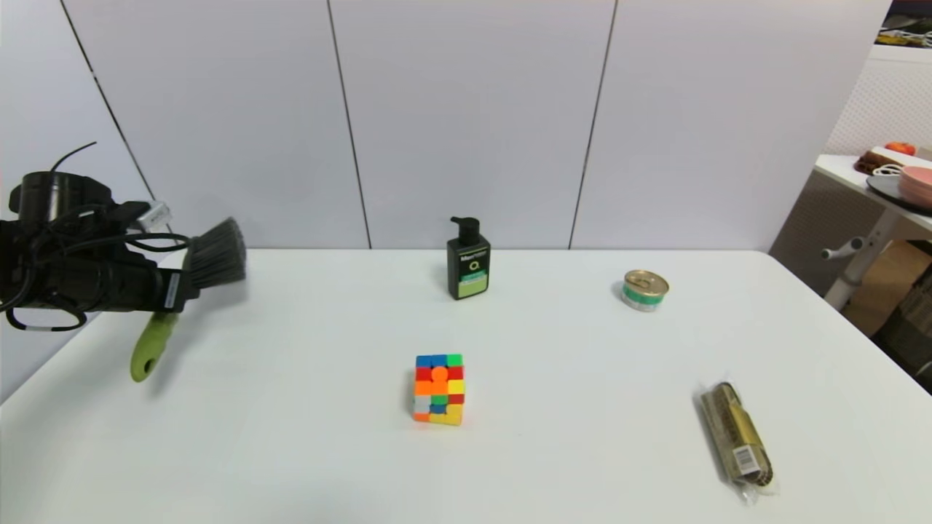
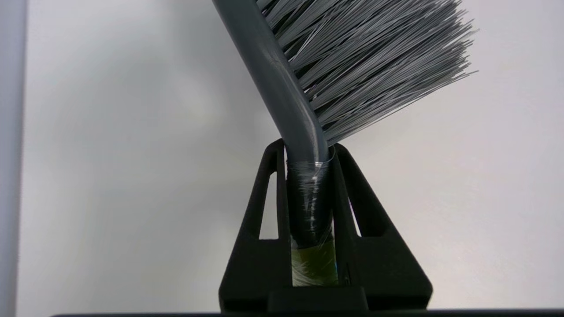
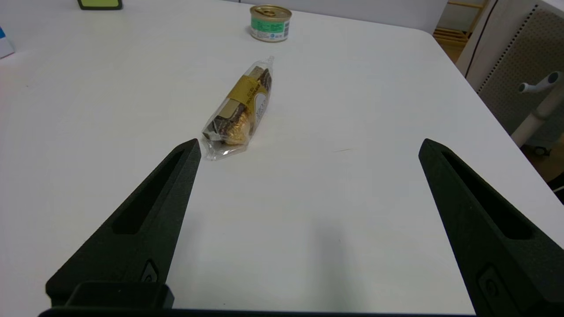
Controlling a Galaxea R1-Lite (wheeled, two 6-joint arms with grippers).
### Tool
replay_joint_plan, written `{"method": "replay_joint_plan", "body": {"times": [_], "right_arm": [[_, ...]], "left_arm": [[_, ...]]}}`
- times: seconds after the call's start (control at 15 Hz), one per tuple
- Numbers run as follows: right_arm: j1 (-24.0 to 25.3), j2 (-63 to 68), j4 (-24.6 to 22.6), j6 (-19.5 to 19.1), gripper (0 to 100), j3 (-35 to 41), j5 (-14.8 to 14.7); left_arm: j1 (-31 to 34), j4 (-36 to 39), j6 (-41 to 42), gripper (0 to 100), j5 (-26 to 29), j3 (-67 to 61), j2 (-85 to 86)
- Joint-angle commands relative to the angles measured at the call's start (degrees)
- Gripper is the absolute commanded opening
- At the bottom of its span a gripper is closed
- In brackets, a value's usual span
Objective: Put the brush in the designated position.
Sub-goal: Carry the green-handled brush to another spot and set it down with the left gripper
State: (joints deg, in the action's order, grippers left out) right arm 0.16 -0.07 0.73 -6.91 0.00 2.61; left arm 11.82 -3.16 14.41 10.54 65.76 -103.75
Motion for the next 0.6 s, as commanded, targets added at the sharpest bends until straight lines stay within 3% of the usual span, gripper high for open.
{"method": "replay_joint_plan", "body": {"times": [0.07,0.6], "right_arm": [[0.0,0.1,0.0,0.0,100,0.1,0.0],[0.0,0.1,0.0,0.0,100,0.1,0.0]], "left_arm": [[-8.7,0.3,-1.0,0,-0.1,-8.8,10.1],[-25.9,3.2,-8.6,0,-0.3,-17.2,11.6]]}}
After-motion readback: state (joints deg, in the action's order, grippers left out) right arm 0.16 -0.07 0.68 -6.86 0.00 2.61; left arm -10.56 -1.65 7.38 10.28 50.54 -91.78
